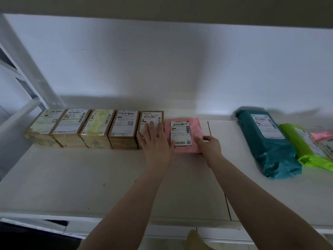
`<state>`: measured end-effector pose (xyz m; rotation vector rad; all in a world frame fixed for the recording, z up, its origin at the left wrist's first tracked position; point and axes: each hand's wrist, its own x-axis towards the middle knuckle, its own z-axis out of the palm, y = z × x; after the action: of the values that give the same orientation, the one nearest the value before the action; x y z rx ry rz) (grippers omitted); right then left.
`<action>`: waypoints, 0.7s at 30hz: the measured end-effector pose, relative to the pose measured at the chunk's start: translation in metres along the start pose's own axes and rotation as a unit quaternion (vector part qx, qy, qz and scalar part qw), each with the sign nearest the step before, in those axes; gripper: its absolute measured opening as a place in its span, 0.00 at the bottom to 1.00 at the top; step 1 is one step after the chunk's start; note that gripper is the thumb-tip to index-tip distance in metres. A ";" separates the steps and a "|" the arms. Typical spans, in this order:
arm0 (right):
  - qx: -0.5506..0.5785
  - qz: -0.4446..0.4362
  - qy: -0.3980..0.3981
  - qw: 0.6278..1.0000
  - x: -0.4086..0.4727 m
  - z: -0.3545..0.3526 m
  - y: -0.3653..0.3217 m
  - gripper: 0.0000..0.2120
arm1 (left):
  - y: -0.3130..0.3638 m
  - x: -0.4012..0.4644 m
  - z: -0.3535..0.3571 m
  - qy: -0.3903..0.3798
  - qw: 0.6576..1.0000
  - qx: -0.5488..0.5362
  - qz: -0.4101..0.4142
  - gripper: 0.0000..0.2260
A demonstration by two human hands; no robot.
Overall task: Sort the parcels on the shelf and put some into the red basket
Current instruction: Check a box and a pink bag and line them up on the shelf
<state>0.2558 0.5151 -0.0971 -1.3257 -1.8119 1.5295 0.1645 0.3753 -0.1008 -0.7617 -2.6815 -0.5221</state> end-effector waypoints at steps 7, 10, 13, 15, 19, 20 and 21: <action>-0.054 -0.008 0.005 0.998 0.009 -0.008 0.002 0.27 | 0.006 0.000 0.002 0.025 1.000 0.006 0.009 0.35; -0.084 -0.025 0.009 0.996 0.010 -0.020 -0.001 0.31 | 0.018 0.004 -0.002 0.034 0.999 -0.007 0.026 0.34; -0.105 -0.044 0.027 0.993 0.013 -0.042 -0.002 0.30 | 0.038 0.003 -0.003 0.037 0.997 -0.033 0.054 0.29; -0.108 -0.059 0.054 0.991 0.017 -0.071 -0.005 0.27 | 0.062 0.000 -0.004 0.029 0.994 -0.062 0.089 0.25; -0.168 -0.093 0.154 0.969 0.029 -0.132 -0.005 0.23 | 0.107 -0.008 0.003 -0.091 0.979 -0.135 0.121 0.24; -0.199 -0.094 0.183 0.958 0.033 -0.149 -0.002 0.24 | 0.118 -0.012 0.006 -0.110 0.974 -0.153 0.125 0.23; -0.230 -0.089 0.201 0.948 0.037 -0.166 0.002 0.24 | 0.130 -0.016 0.010 -0.125 0.969 -0.171 0.129 0.23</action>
<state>0.3726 0.6316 -0.0580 -1.4911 -2.0069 0.6944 0.2470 0.4754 -0.0822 -1.3320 -2.6850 -0.8842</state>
